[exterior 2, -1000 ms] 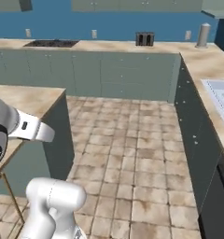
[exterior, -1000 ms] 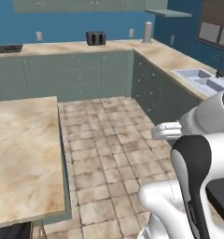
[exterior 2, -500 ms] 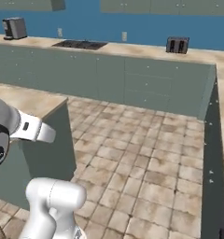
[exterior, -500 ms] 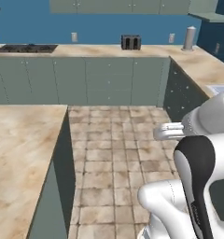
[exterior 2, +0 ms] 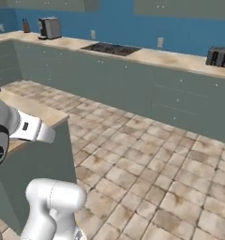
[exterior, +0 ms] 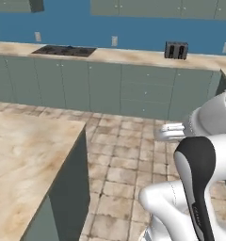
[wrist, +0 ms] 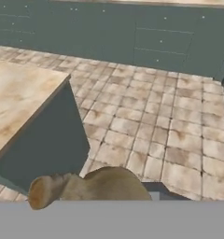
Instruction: Grab the onion and garlic from the fridge, place them in the blender, close the lid, and turn on the blender to create a marinade.
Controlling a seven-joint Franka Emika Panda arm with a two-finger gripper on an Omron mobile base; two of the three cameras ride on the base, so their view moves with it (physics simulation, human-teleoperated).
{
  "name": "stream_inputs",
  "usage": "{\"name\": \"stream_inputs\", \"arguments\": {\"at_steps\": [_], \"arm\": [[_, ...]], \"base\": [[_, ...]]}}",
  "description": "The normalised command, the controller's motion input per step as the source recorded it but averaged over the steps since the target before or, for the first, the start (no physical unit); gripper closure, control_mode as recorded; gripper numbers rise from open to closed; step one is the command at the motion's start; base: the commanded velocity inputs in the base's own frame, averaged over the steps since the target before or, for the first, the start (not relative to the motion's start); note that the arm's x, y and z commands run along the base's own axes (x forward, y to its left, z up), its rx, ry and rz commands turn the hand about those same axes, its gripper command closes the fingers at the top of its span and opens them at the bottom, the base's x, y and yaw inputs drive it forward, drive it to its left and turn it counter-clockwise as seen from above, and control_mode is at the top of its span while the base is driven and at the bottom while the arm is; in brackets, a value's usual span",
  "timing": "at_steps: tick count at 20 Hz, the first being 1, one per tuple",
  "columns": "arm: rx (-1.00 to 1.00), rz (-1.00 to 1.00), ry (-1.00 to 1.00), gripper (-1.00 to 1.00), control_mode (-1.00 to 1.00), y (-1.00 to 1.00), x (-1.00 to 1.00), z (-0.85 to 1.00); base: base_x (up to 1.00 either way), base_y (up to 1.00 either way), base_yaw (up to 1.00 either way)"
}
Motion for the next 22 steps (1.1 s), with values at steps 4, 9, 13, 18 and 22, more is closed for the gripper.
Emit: {"name": "stream_inputs", "arguments": {"at_steps": [4,9,13,18,22], "arm": [[0.00,0.00,0.00,1.00,1.00,0.00,0.00,0.00],[0.00,0.00,0.00,1.00,1.00,0.00,0.00,0.00],[0.00,0.00,0.00,1.00,1.00,0.00,0.00,0.00],[0.00,0.00,0.00,1.00,1.00,0.00,0.00,0.00],[0.00,0.00,0.00,1.00,1.00,0.00,0.00,0.00]], "base": [[1.00,-0.63,0.42],[1.00,-0.66,0.42],[0.96,-0.71,0.41],[0.99,-0.68,0.42],[1.00,-0.64,0.43]]}}
